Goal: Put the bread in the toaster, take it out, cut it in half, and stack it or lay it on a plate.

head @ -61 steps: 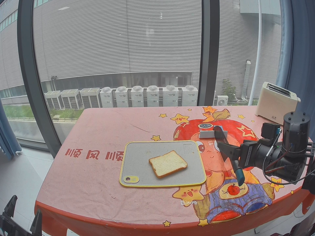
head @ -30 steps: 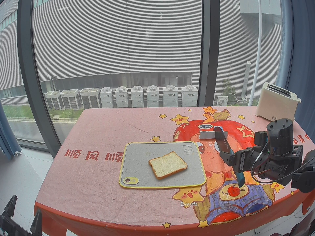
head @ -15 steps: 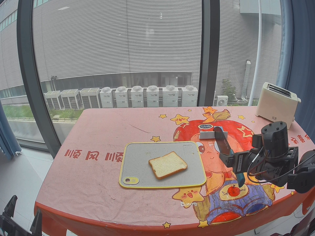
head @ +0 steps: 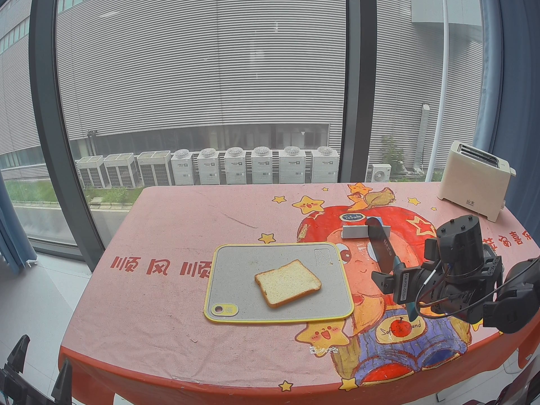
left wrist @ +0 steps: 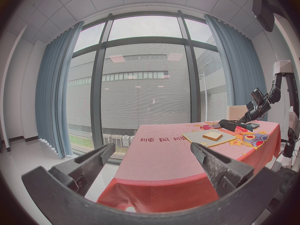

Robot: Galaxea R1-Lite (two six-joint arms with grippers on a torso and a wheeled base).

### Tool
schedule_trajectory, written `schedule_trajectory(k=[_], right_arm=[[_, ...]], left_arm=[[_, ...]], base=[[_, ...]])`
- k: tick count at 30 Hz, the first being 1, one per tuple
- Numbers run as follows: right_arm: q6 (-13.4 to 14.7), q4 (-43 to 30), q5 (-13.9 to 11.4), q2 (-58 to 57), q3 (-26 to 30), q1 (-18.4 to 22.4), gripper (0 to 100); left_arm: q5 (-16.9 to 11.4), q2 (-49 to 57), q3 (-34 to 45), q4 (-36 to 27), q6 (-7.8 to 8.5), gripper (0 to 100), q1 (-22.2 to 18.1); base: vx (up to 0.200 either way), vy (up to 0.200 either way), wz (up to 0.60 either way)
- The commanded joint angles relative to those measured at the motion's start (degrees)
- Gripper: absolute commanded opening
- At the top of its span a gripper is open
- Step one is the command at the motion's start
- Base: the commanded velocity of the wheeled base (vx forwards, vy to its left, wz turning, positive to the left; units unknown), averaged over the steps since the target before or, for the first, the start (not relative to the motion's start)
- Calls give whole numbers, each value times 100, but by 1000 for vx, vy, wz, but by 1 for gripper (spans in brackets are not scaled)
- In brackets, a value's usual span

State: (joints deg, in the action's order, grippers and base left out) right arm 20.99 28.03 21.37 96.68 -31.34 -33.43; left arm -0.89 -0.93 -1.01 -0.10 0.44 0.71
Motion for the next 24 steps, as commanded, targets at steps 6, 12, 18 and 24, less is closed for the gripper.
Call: schedule_trajectory(k=[6, 12, 18, 24], right_arm=[[1, 10, -19, 254, -3, 38, 100], [1, 10, -28, 307, -12, 73, 100], [1, 10, -28, 334, -12, 82, 100], [10, 10, -45, 334, -21, 82, 100]], left_arm=[[1, 93, 92, 1, 0, 100, 0], [1, 93, 101, 1, 0, 100, 0], [1, 93, 92, 1, 0, 100, 0], [1, 93, 92, 1, 0, 100, 0]], base=[[0, 0, 0], [0, 0, 0], [0, 0, 0], [0, 0, 0]])
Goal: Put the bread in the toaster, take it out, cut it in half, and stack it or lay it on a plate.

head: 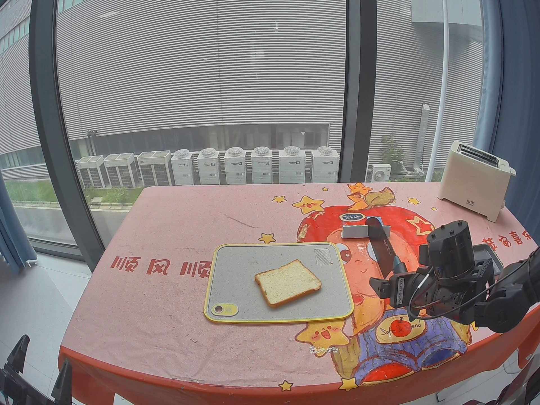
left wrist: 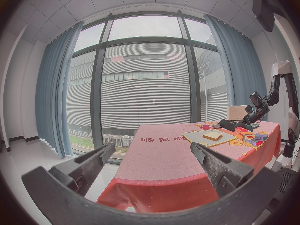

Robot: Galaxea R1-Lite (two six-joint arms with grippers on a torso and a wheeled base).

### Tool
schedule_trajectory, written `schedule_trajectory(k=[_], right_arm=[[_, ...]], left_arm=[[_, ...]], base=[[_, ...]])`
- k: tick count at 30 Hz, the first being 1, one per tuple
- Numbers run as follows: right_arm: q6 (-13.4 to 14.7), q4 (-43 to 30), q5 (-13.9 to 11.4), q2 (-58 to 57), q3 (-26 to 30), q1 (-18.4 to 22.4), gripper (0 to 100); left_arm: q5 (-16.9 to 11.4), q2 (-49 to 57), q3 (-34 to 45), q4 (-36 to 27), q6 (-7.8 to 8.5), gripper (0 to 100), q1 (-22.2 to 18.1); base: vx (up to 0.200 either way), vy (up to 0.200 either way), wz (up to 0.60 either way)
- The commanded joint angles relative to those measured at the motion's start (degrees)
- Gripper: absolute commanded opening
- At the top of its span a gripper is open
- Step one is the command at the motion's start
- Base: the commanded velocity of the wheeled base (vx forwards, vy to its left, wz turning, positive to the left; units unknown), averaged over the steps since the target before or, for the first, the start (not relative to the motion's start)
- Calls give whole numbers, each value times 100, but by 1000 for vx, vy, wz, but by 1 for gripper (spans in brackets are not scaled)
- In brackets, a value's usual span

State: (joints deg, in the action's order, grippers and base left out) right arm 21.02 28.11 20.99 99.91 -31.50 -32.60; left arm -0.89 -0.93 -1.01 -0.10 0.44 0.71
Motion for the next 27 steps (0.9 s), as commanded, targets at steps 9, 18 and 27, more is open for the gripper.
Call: schedule_trajectory(k=[9, 18, 27], right_arm=[[8, 1, 1, 19, -14, -1, 100], [69, 1, 19, 28, -14, -1, 100], [69, 1, 19, 90, 4, -1, 100]], left_arm=[[1, 93, 92, 1, 0, 100, 0], [1, 93, 92, 1, 0, 100, 0], [1, 93, 92, 1, 0, 100, 0]], base=[[0, 0, 0], [0, 0, 0], [0, 0, 0]])
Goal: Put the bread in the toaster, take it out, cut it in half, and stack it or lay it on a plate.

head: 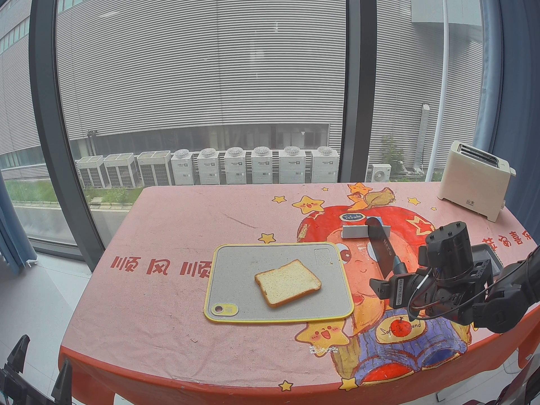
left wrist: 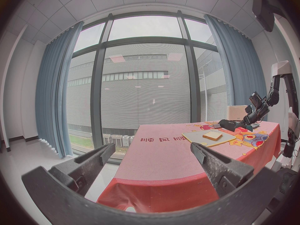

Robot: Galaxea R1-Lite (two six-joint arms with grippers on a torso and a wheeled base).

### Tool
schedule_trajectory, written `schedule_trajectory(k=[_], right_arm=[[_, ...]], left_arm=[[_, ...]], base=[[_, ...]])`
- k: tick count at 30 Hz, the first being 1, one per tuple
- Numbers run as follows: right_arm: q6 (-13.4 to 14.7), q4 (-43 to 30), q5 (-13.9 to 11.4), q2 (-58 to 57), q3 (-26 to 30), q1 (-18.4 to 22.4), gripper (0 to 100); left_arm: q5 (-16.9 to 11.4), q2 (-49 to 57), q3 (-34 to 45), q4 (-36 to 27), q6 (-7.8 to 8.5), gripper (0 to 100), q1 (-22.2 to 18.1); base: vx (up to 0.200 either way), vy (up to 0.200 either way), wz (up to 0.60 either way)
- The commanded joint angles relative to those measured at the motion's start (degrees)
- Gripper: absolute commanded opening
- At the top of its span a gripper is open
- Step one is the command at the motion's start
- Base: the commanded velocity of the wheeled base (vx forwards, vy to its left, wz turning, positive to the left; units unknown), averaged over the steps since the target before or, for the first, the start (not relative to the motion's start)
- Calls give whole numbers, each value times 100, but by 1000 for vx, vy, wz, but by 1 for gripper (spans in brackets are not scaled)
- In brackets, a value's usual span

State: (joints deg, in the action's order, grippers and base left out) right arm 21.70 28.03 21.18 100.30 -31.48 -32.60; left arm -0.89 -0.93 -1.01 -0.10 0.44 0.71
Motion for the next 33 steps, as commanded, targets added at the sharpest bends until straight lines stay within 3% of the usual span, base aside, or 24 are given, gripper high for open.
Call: schedule_trajectory(k=[1, 8, 9, 33], right_arm=[[10, 1, 1, 51, 1, -1, 100], [10, 10, -8, 51, 10, -1, 100], [10, 1, -8, 51, 10, -1, 0], [-25, 1, 27, -187, -8, -1, 0]], left_arm=[[1, 93, 92, 1, 0, 100, 0], [1, 93, 92, 1, 0, 100, 0], [1, 93, 92, 1, 0, 100, 0], [1, 93, 92, 1, 0, 100, 0]], base=[[0, 0, 0], [0, 0, 0], [0, 0, 0], [0, 0, 0]])
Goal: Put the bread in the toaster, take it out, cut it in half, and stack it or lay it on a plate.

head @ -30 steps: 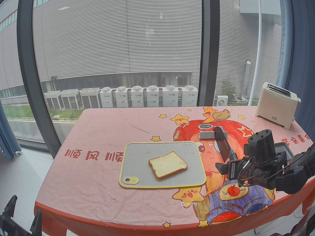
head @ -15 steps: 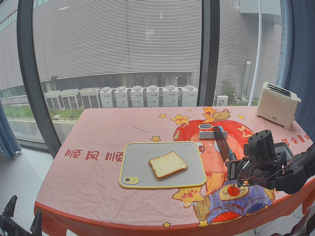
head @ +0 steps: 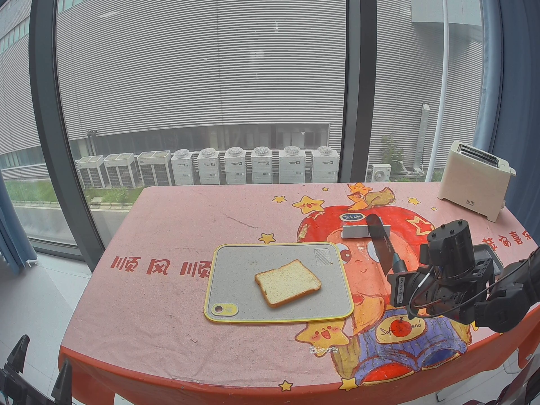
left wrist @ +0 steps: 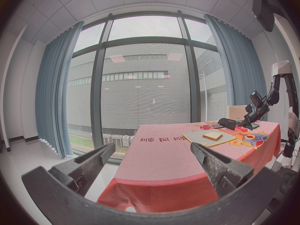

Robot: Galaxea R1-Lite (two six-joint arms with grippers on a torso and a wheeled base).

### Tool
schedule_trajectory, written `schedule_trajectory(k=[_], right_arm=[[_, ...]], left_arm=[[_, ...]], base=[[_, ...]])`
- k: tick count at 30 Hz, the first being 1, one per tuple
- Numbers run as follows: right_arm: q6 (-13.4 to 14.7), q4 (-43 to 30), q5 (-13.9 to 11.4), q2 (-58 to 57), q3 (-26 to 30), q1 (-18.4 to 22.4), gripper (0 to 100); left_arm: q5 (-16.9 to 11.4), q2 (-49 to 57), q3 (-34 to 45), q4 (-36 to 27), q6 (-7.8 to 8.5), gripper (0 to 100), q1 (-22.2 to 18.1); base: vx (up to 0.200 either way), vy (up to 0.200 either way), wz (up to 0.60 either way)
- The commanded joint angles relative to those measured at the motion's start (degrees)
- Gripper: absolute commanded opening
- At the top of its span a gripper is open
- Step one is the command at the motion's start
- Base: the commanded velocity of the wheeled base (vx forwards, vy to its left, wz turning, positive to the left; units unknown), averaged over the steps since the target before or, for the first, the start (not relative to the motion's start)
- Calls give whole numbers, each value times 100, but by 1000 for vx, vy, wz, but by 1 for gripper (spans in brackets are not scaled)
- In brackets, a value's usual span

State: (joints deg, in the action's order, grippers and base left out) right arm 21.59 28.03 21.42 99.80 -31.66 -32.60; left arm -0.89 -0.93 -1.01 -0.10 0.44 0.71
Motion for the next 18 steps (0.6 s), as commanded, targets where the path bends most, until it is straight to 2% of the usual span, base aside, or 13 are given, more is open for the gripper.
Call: schedule_trajectory(k=[1, 9, 18], right_arm=[[-32, 1, 11, -189, 11, -1, 0], [-102, -104, -59, -734, 37, -10, 0], [-419, -131, -120, -1314, 142, -10, 0]], left_arm=[[1, 93, 92, 1, 0, 100, 0], [1, 93, 92, 1, 0, 100, 0], [1, 93, 92, 1, 0, 100, 0]], base=[[0, 0, 0], [0, 0, 0], [0, 0, 0]])
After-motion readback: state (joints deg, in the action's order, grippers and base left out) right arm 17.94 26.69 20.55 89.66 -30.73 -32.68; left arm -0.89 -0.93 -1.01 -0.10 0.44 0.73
